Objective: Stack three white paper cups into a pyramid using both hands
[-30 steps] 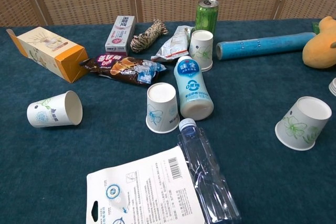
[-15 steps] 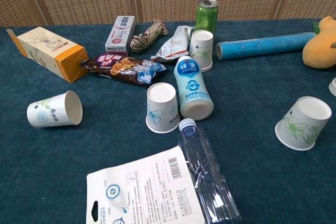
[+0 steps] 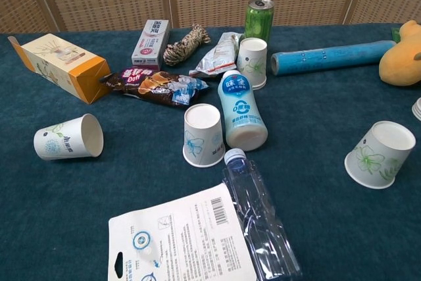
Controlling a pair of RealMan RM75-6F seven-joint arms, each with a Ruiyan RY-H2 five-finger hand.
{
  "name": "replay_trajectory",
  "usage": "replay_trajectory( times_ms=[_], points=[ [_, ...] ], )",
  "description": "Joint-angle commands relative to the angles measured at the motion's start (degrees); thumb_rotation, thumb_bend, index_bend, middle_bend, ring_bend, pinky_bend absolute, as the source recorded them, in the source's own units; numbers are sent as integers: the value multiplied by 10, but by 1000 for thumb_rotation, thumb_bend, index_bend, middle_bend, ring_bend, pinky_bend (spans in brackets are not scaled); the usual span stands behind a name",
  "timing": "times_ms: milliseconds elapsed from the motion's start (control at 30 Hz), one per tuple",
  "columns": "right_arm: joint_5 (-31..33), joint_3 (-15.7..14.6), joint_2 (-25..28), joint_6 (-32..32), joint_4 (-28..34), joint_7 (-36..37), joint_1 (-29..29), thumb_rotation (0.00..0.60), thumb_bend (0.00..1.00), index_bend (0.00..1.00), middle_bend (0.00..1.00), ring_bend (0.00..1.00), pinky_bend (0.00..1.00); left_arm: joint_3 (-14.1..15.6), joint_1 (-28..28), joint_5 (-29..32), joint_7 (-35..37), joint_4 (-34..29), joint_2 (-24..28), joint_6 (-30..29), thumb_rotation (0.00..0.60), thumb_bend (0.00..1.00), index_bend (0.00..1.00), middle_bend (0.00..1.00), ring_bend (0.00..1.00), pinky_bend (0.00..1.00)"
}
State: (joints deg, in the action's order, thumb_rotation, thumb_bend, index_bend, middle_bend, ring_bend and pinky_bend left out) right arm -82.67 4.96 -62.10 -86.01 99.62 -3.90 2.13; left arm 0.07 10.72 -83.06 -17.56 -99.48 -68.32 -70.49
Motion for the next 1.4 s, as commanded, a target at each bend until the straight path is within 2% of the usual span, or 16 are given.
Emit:
replay_trajectory(
  times_ms=[33,233,500,633,733,900,1067,1167,1400],
  points=[
    [0,0,0,1,0,1,0,600,0,0,0,0,0,-19,23,55,-71,-37,-36,24,600,246,0,0,0,0],
    [1,1,2,1,1,7,0,600,0,0,0,0,0,-37,42,108,-149,-44,-80,21,600,250,0,0,0,0],
    [6,2,4,4,-1,14,1,600,0,0,0,0,0,-57,62,160,-203,-32,-126,4,600,261,0,35,0,0],
    [7,3,4,6,-2,16,1,600,0,0,0,0,0,-61,71,188,-221,-25,-145,1,600,274,93,46,0,0],
    [8,3,4,6,-2,17,1,600,0,0,0,0,0,-60,77,200,-225,-21,-153,2,600,279,107,59,0,6],
    [7,3,4,6,-2,18,1,600,0,0,0,0,0,-59,84,209,-228,-10,-164,-2,600,284,147,117,4,131],
    [7,2,4,6,-2,17,2,600,0,0,0,0,0,-57,93,217,-233,2,-178,-4,600,297,221,199,75,231],
    [7,2,4,6,-2,16,2,600,0,0,0,0,0,-56,96,218,-232,9,-188,-5,600,303,241,222,134,364],
    [9,3,4,7,-3,18,2,600,0,0,0,0,0,-54,106,236,-245,25,-207,-6,600,304,243,223,193,402]
  ],
)
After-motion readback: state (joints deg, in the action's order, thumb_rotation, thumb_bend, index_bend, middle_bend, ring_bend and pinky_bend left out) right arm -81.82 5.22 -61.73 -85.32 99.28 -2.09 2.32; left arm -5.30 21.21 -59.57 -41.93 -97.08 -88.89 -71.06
